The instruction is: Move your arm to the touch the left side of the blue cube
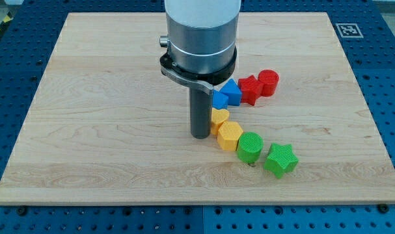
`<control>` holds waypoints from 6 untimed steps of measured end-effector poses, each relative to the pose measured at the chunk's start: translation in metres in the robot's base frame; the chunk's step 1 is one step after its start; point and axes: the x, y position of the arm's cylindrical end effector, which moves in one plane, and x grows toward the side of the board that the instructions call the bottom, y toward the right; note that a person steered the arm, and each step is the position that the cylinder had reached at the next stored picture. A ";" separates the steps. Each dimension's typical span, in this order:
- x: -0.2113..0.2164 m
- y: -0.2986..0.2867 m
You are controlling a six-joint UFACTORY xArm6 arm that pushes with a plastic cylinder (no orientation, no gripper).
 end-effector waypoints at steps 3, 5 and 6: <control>-0.046 -0.025; -0.053 -0.013; -0.053 -0.006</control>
